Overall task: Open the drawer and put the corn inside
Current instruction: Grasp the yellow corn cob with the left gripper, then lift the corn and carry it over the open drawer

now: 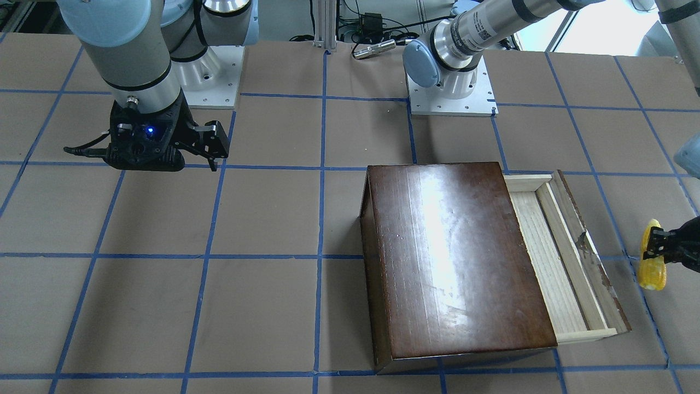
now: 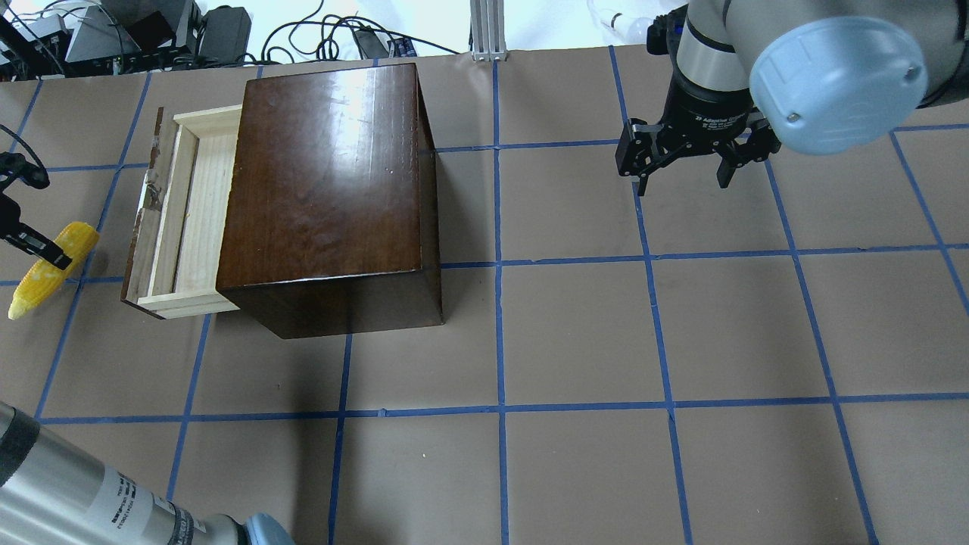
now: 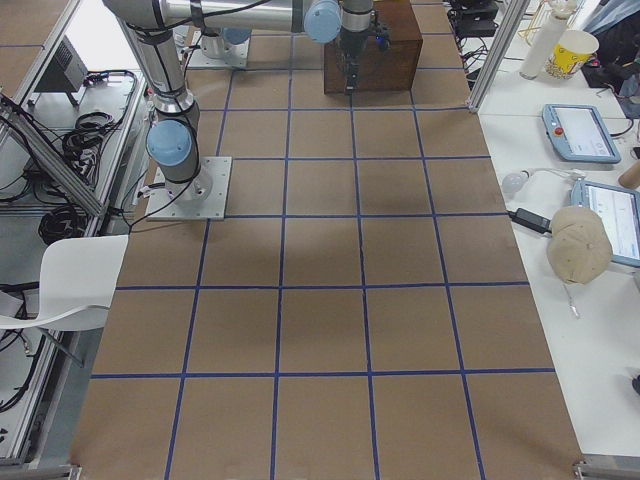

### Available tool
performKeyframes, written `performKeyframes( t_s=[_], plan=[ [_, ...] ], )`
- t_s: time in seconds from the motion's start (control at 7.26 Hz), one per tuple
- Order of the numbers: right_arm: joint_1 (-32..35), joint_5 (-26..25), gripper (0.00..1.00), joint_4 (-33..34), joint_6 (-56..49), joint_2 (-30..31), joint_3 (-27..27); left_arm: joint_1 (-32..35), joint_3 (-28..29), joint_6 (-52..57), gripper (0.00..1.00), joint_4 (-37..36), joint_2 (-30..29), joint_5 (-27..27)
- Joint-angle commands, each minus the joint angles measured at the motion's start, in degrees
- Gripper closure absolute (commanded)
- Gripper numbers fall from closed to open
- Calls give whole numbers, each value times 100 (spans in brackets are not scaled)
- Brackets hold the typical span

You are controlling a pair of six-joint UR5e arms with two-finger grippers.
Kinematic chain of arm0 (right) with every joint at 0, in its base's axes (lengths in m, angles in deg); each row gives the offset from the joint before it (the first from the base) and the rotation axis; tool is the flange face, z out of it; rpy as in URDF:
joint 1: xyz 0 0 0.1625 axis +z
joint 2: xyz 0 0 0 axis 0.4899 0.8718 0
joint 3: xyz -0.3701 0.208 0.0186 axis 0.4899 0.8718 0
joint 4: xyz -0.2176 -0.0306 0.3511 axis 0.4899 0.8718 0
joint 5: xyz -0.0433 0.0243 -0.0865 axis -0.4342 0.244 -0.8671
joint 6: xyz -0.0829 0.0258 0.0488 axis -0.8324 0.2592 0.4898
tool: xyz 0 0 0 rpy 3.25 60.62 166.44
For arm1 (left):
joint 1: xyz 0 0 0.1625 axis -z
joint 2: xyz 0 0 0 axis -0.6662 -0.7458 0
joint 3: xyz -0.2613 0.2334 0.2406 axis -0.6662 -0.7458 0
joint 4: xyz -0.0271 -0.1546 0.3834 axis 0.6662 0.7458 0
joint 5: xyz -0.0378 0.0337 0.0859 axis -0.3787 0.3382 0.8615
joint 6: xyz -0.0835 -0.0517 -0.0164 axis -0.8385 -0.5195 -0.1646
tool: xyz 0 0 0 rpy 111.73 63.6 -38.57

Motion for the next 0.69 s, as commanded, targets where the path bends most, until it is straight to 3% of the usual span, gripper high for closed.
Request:
performKeyframes(
  t_s=[0.0, 0.55],
  plan=[
    [0, 0, 0, 5, 0, 0, 0, 57, 641, -584, 100, 1063, 324, -18],
    [0, 18, 0, -4, 0, 9, 0, 829, 1987, -2253, 100, 2928, 887, -106]
  ],
)
